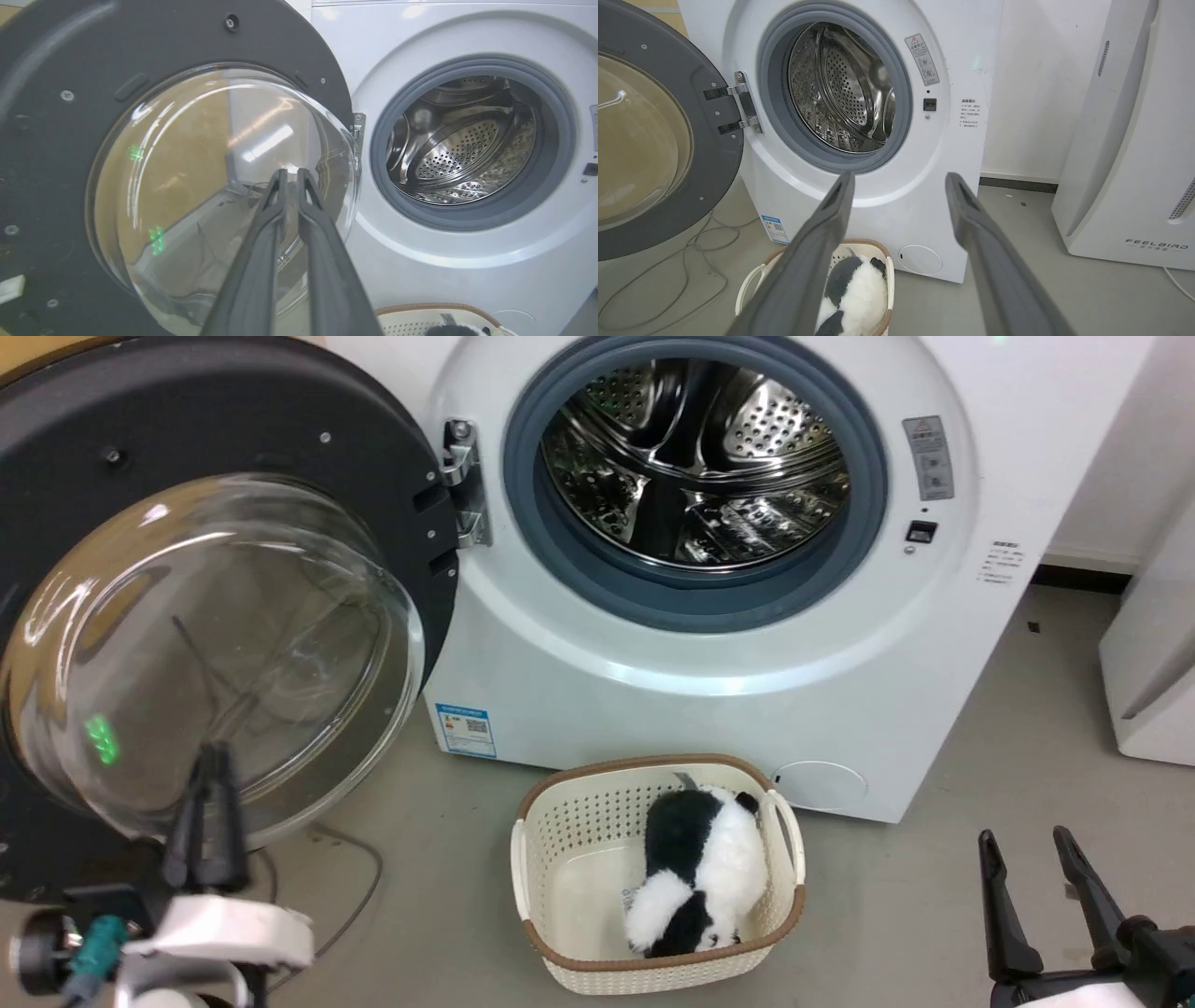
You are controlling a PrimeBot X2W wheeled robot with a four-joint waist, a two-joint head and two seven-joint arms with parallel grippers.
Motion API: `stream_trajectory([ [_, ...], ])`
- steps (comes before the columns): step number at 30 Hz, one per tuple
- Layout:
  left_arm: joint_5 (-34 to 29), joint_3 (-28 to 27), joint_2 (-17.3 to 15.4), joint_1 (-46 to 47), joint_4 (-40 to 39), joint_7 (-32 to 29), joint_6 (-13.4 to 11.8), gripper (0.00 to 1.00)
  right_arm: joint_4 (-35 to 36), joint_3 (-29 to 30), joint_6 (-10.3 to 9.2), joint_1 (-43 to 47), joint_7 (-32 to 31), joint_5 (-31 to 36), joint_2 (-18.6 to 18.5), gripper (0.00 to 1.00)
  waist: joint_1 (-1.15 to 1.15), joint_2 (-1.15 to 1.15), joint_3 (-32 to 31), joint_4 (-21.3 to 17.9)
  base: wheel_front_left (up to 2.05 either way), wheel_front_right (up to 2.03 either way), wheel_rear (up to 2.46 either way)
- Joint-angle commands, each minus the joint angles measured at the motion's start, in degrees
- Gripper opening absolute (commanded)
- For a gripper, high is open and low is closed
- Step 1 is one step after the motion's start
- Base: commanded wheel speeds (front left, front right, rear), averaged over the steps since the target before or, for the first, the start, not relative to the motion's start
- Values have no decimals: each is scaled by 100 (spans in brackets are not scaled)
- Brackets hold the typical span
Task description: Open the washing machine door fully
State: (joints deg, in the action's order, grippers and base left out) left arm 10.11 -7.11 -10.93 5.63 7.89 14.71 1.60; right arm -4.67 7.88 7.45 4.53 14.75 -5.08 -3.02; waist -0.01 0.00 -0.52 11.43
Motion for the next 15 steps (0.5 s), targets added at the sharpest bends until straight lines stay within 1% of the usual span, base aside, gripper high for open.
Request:
stream_trajectory([
  [1, 58, 73, 104, -168, -64, 29, 90, 100, 40, -12, 3, 91, 25, -28, 14, 100, 1, 0, -36, -89, 0, 0, 0],
  [3, 67, 117, 132, -218, -89, 29, 135, 100, 42, -23, 3, 100, 25, -30, 14, 100, 1, 0, -48, -125, 0, 0, 0],
  [4, 110, 173, 160, -312, -120, 29, 226, 100, 49, -48, 3, 113, 25, -34, 14, 100, 1, 0, -63, -208, 0, 0, 0],
  [6, 67, 253, 191, -397, -103, 29, 258, 100, 52, -82, 3, 118, 25, -32, 14, 100, 1, 0, -76, -310, 0, 0, 0],
  [10, -90, 341, 311, -517, -132, 29, 202, 100, 84, -148, 3, 112, 25, -23, 14, 100, 1, 0, -73, -537, 0, 0, 0],
  [15, -208, 323, 428, -640, -206, 29, 142, 100, 128, -246, 3, 96, 25, -10, 14, 100, 1, 0, -69, -777, 0, 0, 0],
])
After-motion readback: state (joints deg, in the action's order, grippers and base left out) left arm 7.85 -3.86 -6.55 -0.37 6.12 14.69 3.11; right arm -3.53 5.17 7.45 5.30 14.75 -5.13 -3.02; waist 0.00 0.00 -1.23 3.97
